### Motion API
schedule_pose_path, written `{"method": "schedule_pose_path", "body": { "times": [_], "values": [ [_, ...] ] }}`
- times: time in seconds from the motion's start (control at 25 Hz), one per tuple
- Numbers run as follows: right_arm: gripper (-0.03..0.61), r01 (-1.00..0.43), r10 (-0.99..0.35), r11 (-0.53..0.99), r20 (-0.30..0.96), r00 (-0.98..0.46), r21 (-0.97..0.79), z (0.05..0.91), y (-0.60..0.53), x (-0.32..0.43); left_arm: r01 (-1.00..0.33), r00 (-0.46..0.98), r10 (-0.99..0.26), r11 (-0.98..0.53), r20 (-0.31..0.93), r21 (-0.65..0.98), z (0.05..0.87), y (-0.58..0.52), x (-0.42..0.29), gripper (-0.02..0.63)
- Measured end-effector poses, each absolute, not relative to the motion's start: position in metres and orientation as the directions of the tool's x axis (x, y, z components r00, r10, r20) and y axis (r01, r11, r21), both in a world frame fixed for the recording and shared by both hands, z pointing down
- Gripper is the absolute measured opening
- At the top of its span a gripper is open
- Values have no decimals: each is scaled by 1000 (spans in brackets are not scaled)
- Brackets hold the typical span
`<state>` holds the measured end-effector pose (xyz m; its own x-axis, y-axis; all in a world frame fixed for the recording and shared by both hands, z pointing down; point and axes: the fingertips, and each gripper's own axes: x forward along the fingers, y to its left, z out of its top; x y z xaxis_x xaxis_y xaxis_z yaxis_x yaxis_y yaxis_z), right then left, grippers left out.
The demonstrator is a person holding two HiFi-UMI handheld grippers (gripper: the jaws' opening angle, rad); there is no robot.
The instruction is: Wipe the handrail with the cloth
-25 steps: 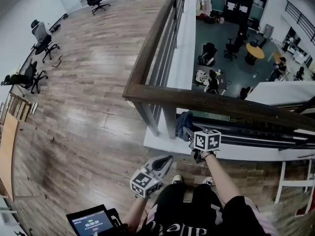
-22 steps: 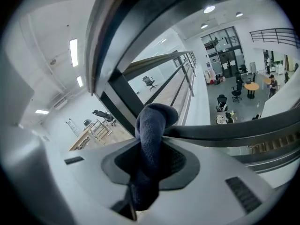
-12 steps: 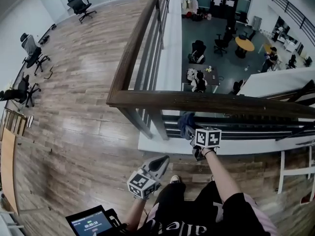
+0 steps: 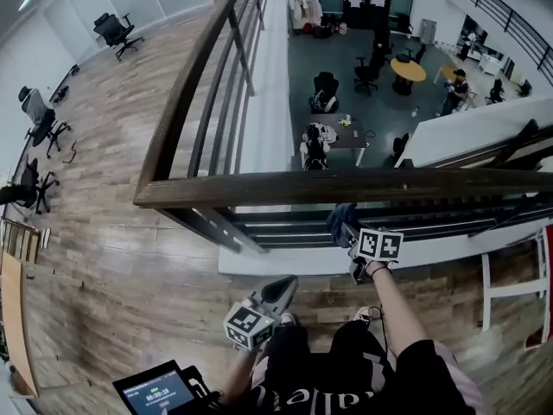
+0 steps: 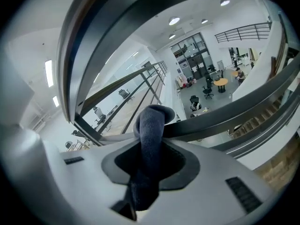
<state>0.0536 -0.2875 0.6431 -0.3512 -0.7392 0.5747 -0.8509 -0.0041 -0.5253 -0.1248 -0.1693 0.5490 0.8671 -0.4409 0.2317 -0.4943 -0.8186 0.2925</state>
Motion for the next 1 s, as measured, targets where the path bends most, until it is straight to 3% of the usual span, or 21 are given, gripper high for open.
{"method": "schedule_pose_path", "body": {
  "times": [0.16,0.52,1.0],
  "values": [
    [98,-853,-758,-67,582,-294,-517,647,-264,168,-453,887,-392,-841,247,294,554,-147,-38,2],
    [98,-853,-787,-161,586,-192,-496,652,-219,332,-424,895,-351,-860,274,285,563,-124,60,0],
    [98,-867,-785,-234,611,-98,-439,634,-179,497,-418,893,-323,-854,314,310,545,-114,143,0]
  ]
}}
